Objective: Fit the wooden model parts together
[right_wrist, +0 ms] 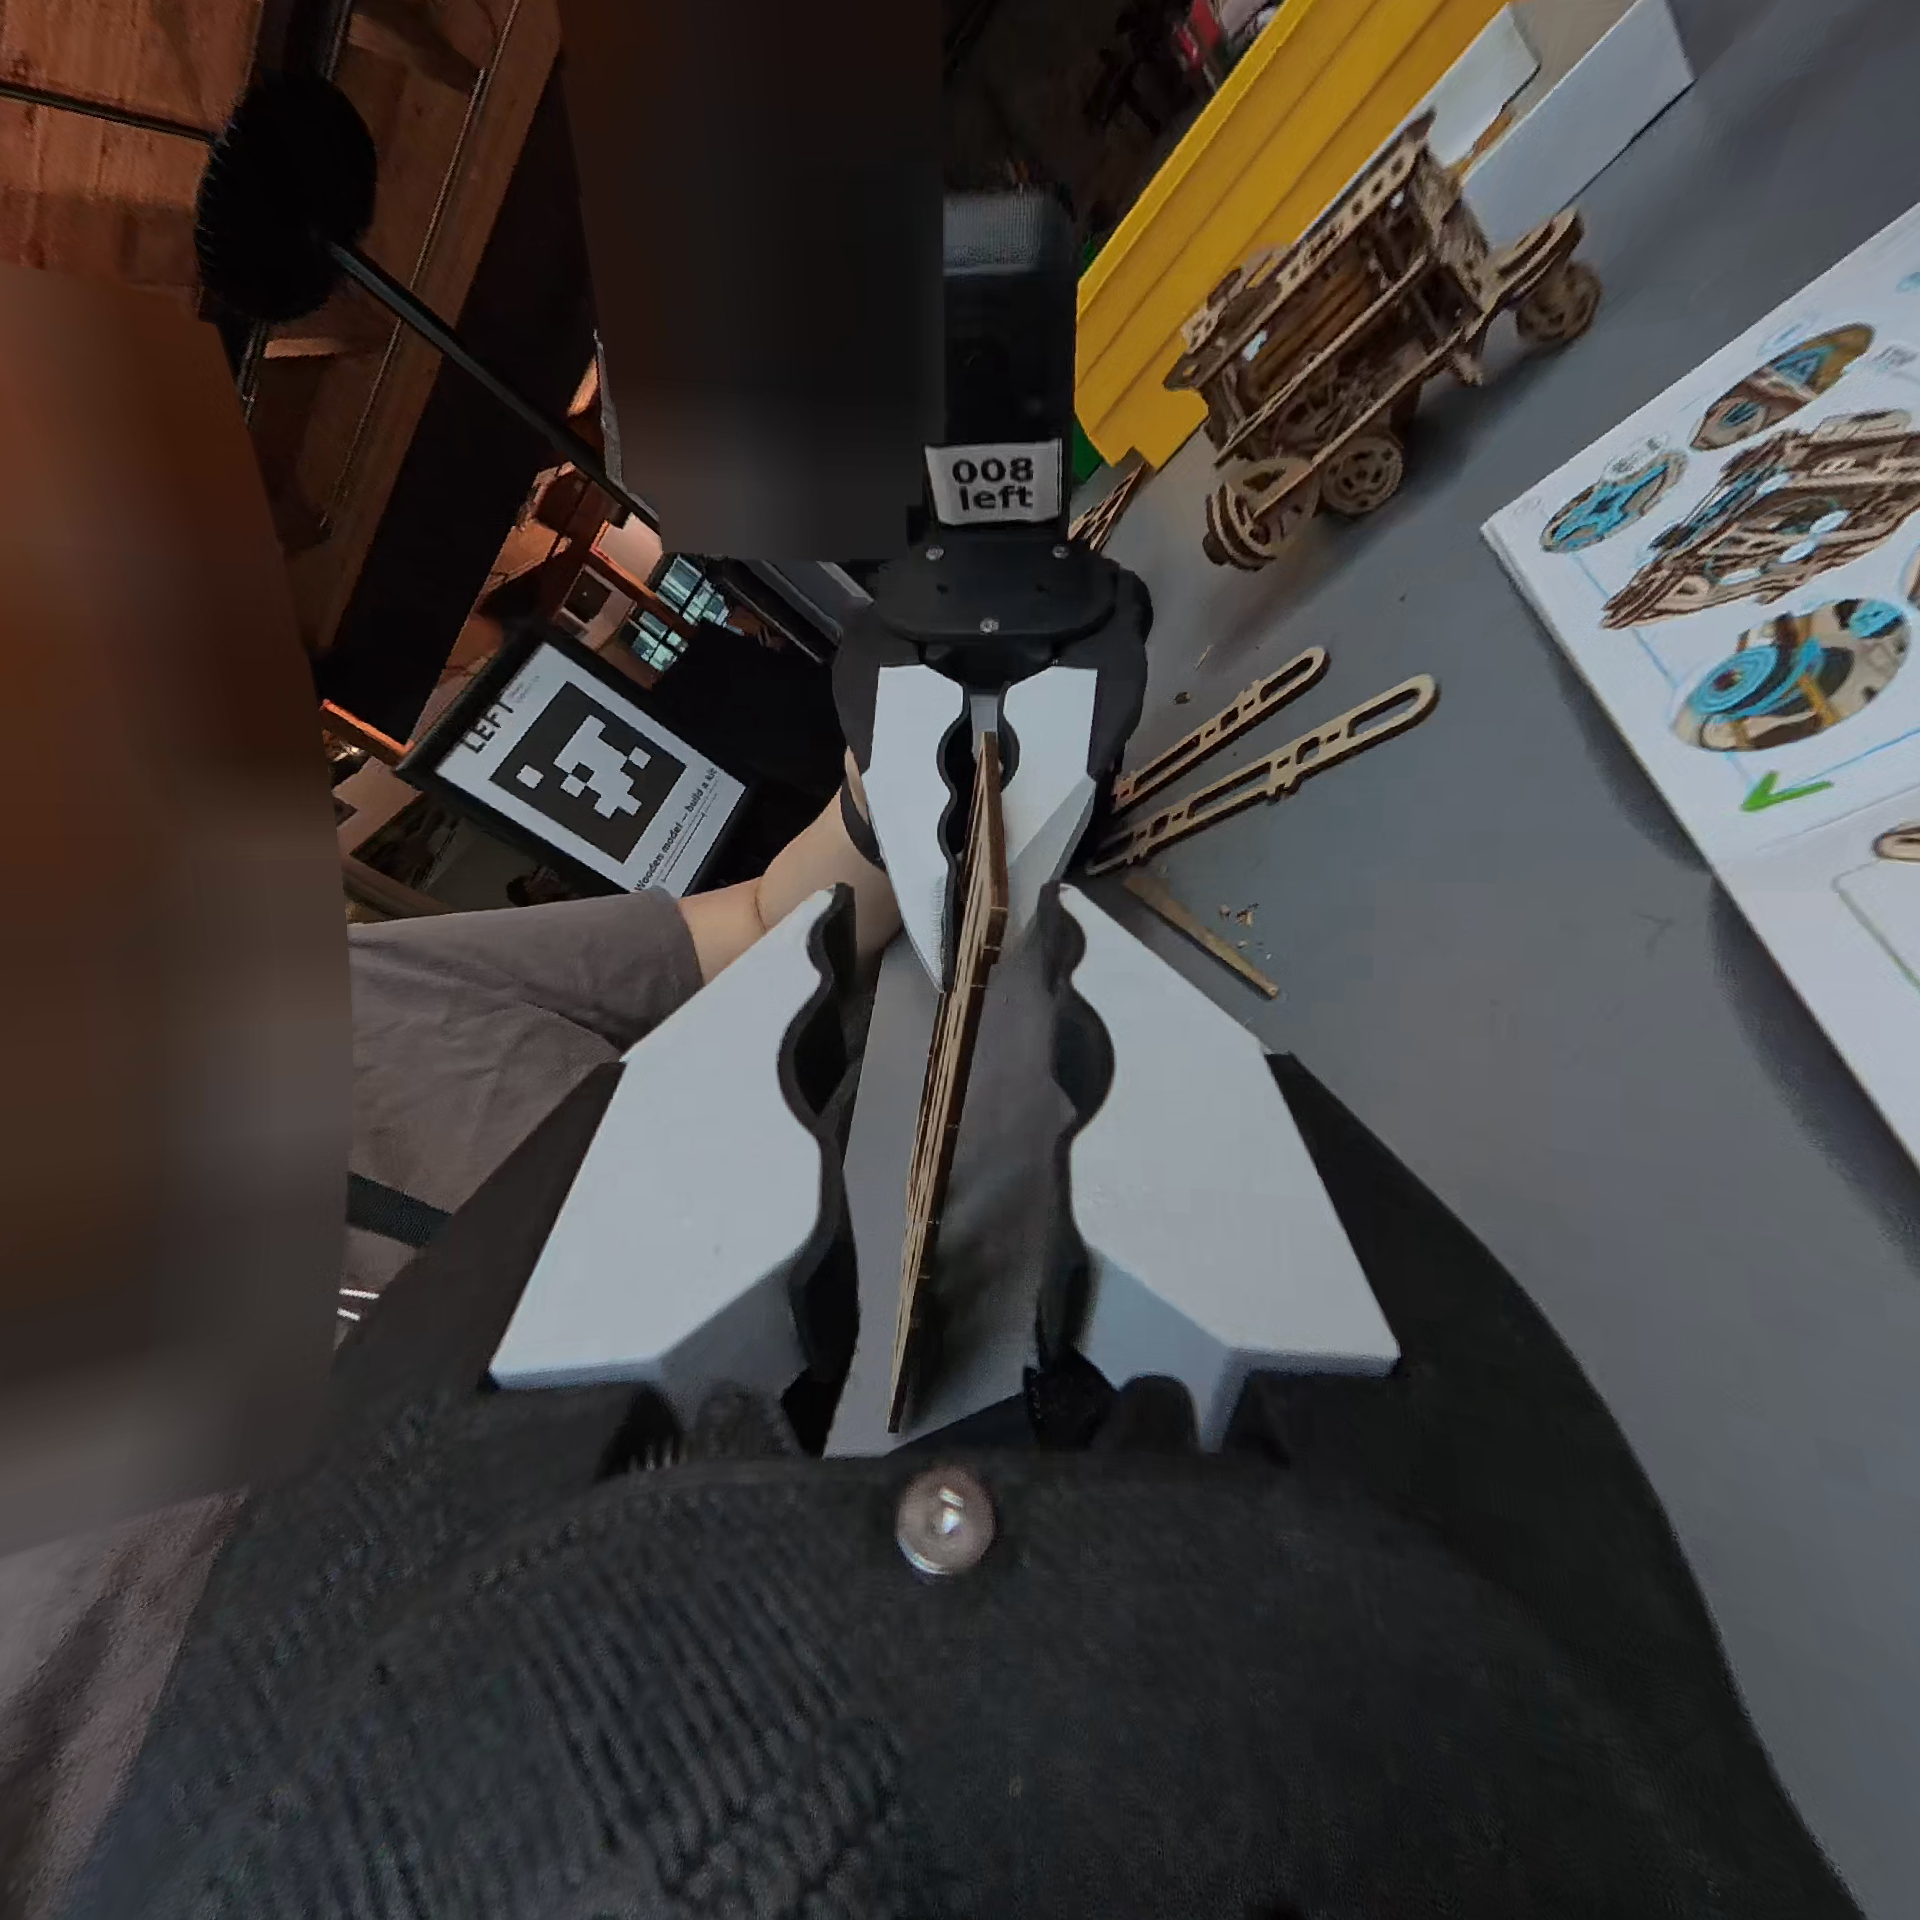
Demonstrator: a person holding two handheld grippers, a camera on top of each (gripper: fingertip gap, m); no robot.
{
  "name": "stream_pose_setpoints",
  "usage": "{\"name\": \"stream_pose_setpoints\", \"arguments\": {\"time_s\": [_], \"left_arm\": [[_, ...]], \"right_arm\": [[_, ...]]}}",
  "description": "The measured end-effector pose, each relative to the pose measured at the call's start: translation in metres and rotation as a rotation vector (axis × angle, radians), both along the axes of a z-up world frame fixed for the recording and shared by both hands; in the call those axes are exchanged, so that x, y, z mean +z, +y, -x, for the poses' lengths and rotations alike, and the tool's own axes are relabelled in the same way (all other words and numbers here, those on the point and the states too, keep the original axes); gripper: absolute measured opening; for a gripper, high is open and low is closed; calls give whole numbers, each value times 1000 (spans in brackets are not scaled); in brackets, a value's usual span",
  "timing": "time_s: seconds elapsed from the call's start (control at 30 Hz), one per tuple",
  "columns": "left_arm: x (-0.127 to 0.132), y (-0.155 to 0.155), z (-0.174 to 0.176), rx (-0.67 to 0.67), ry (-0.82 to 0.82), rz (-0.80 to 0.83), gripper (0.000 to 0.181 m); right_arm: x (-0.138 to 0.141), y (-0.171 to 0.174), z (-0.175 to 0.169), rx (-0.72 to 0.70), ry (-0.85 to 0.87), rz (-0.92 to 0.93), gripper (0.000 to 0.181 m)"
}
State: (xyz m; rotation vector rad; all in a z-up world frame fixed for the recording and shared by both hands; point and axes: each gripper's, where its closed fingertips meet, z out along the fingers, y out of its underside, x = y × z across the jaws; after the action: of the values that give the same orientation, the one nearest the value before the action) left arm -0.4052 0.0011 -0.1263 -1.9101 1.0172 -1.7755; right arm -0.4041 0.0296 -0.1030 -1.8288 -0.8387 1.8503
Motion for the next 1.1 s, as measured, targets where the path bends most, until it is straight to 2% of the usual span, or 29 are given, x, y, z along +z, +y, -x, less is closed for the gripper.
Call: {"name": "stream_pose_setpoints", "arguments": {"time_s": [0.13, 0.17, 0.3, 0.43, 0.5, 0.6, 0.73, 0.8, 0.93, 1.1], "left_arm": [[5, 3, 3, 16, -12, -13, 0], [5, 3, 3, 17, -11, -15, 0], [3, 4, 3, 19, 3, -23, 0], [0, 5, 3, 24, 11, -19, 0], [0, 5, 3, 24, 12, -18, 0], [-2, 4, 2, 20, 19, -18, 0], [-2, 5, 3, 25, 24, -24, 0], [-1, 6, 4, 30, 23, -25, 0], [2, 5, 4, 30, 22, -40, 0], [4, 7, 6, 41, 15, -44, 0]], "right_arm": [[67, 43, -47, -290, 228, -159, 34], [71, 53, -55, -355, 208, -187, 34], [40, 82, -66, -562, -141, -361, 30], [19, 82, -55, -537, -410, -442, 30], [14, 80, -44, -502, -450, -429, 36], [15, 82, -30, -475, -407, -419, 37], [7, 81, -30, -434, -325, -464, 40], [2, 79, -36, -454, -277, -464, 40], [7, 81, -45, -511, -172, -430, 27], [5, 84, -48, -540, -185, -399, 24]]}}
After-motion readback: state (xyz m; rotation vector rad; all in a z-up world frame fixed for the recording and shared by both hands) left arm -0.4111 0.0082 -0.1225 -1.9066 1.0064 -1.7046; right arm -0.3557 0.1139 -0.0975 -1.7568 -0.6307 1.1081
